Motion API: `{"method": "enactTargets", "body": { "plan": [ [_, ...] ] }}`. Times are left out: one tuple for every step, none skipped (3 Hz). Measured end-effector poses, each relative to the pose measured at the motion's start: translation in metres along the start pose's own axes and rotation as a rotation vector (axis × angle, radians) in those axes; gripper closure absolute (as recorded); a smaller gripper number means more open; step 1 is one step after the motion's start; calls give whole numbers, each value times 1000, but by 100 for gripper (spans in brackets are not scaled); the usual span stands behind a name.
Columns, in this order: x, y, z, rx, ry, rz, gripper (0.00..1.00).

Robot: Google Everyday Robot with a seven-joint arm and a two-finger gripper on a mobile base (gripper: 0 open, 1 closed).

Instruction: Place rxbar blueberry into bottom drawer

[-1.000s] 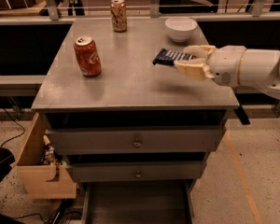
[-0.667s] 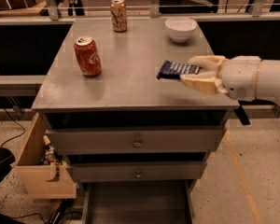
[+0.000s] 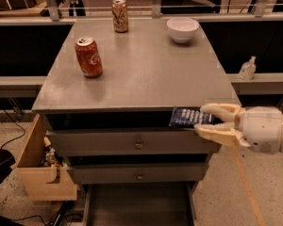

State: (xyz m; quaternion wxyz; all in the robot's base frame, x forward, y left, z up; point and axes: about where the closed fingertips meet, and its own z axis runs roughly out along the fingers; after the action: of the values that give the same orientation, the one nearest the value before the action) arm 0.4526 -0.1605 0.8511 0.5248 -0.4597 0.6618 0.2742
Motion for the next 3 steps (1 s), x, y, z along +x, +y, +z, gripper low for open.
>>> {"method": "enactTargets", "body": {
  "plan": [
    [24, 25, -15, -97, -38, 38, 100],
    [24, 25, -15, -97, -38, 38, 100],
    [43, 37, -2, -69, 13, 18, 100]
  ]
}}
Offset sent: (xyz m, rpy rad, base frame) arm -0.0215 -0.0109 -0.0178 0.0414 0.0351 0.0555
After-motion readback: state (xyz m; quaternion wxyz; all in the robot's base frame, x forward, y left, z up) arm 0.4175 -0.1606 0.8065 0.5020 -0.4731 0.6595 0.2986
